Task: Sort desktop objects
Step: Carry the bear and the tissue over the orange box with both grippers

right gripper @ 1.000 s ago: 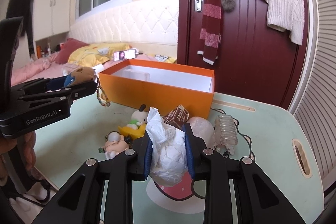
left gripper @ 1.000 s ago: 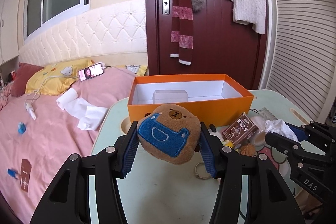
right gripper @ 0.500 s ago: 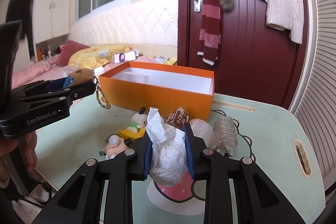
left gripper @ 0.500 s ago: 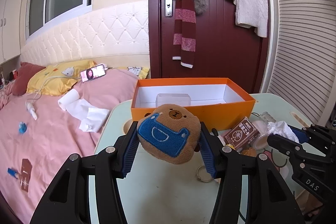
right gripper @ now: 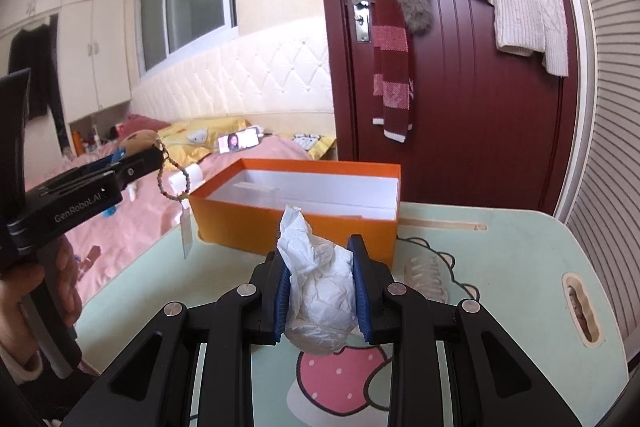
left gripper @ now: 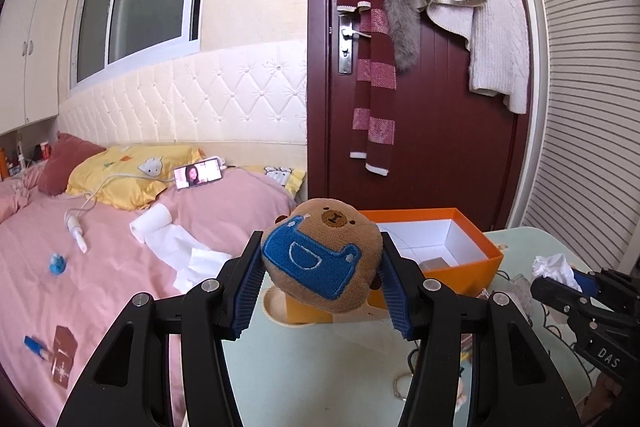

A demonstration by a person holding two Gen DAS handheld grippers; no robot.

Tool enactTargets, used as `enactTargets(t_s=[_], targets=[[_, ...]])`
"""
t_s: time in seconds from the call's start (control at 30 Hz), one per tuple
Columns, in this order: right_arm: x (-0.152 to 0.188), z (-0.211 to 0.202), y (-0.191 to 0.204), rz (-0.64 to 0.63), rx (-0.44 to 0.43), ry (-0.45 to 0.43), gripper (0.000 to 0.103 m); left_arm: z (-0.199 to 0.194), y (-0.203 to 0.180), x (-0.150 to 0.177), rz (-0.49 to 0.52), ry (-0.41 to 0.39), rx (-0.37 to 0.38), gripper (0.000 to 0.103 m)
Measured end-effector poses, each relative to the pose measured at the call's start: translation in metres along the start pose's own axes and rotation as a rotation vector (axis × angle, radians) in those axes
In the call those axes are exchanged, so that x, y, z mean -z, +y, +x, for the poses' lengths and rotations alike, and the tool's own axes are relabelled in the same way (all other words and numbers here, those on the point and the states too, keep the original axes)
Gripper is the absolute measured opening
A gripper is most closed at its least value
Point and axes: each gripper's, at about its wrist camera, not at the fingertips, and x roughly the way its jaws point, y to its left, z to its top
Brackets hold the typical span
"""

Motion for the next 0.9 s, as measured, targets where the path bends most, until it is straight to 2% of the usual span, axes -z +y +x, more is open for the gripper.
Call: enactTargets(t_s=[0.2, 0.53, 0.9], targets=[[-0.028, 0.01, -0.011, 0.049, -0.003, -0.042, 0.027, 0.023, -0.002, -0.019, -0.009, 0.01, 0.002, 0.055], [-0.059, 0.052, -0.014, 0.042, 0.017, 0.0, 0.027, 0.065, -0.013, -0.036, -0.007, 0.108, 0.002, 0.055], [-0.098, 0.073, -0.01, 0.037, 0.031, -0.012, 0.027, 0.092, -0.008, -0.062, -0.059, 0.142, -0.009, 0.055]])
